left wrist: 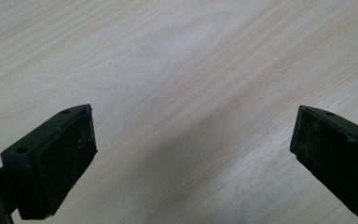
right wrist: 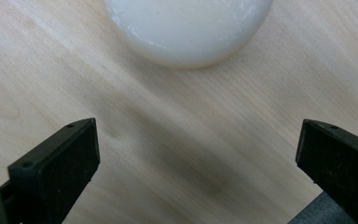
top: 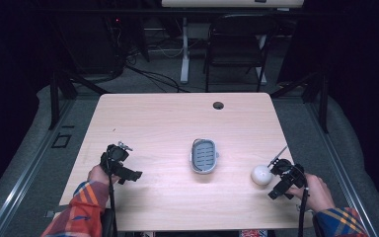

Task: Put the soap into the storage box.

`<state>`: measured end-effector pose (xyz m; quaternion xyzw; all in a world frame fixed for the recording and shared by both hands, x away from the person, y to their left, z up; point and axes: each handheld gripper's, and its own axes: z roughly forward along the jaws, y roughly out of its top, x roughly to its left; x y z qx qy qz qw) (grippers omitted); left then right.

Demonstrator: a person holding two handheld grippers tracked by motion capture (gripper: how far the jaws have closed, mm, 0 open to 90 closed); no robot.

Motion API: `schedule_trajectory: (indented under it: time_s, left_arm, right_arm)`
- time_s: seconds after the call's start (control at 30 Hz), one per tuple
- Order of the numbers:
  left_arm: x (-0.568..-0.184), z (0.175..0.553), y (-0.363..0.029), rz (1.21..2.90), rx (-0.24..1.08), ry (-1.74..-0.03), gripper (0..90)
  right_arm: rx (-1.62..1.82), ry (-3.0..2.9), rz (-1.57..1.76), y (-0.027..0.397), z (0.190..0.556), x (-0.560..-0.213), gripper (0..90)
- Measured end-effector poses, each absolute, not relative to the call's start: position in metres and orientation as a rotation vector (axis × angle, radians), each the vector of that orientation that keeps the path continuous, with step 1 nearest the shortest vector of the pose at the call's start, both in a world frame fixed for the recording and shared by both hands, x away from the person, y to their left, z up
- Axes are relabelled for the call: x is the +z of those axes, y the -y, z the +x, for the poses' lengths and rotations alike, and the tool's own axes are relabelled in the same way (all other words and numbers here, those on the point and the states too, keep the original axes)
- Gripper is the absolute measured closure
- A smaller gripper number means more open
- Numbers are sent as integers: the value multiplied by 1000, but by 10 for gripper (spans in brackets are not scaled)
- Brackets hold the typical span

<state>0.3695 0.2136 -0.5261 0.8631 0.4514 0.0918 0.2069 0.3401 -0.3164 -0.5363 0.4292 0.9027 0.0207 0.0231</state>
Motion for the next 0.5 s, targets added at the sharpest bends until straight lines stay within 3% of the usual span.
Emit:
schedule_trajectory:
  time_s: [0.5]
  left_arm:
    - [-526, 369, -214, 2395, 254, -1260, 1]
  right_arm:
    - [41, -2795, 1312, 315, 340, -536, 0]
